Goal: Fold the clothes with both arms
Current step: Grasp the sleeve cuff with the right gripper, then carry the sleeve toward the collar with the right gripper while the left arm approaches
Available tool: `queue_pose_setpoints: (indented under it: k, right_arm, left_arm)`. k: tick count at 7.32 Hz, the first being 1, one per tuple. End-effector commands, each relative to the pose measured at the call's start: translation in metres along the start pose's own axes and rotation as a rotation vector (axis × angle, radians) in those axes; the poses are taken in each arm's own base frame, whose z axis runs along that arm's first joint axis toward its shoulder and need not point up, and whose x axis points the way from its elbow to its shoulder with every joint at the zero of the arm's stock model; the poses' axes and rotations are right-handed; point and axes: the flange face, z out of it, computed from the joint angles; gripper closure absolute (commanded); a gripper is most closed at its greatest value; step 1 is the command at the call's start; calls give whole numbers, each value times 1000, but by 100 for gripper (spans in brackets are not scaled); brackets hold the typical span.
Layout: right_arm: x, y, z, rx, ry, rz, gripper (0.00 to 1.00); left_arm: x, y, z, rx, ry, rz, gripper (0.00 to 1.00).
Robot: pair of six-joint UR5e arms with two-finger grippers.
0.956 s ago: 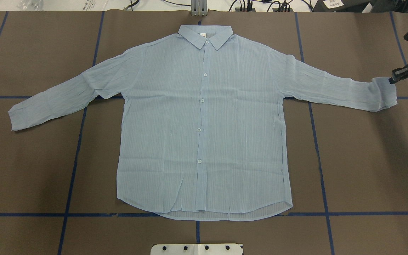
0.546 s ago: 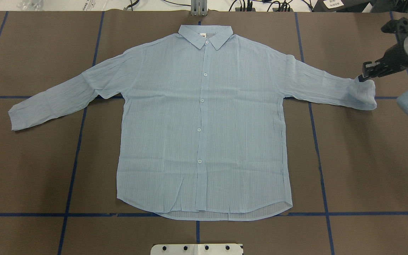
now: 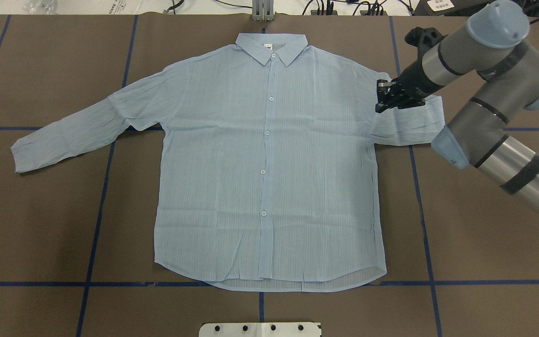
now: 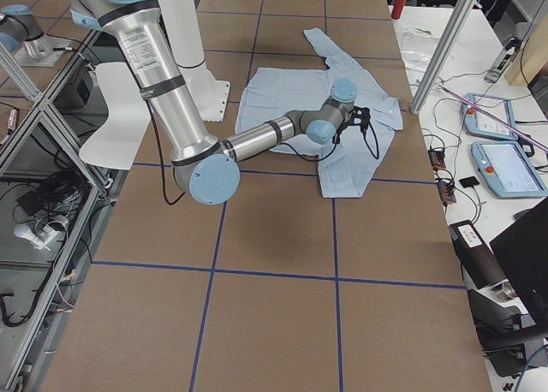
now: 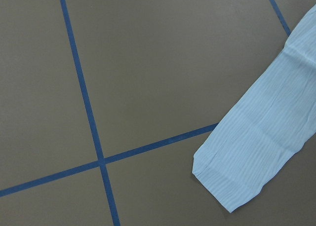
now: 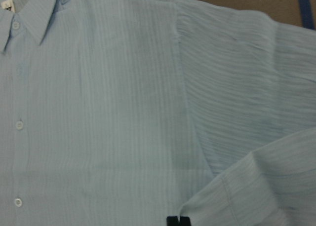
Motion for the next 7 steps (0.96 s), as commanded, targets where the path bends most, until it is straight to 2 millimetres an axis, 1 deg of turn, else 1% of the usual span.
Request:
queue_pose_setpoints:
  k: [1,2,3,4,5,6,7]
  right_arm:
    - [-125,5,34,120,-26,97,100]
    - [-172,4,42,130,-47,147,100]
    - [-216,3,46,145,-57,138,100]
    - [-264,16,61,171,-60,117,100]
    - [-296,35,71,196,-72,141,100]
    - [-312,49,76,206,-84,165,100]
    - [-316,57,83,220,-80,163,100]
  left_arm:
    - [0,0,0,-1,0,0,0]
    - [0,0,0,0,0,0,0]
    - [0,0,1,-2,1,1,0]
    - [1,0,0,-1,2,2,0]
    - [1,0,0,-1,2,2,0]
    - [2,2,1,-5,14,-1,0]
    - [1,3,1,-6,14,-2,0]
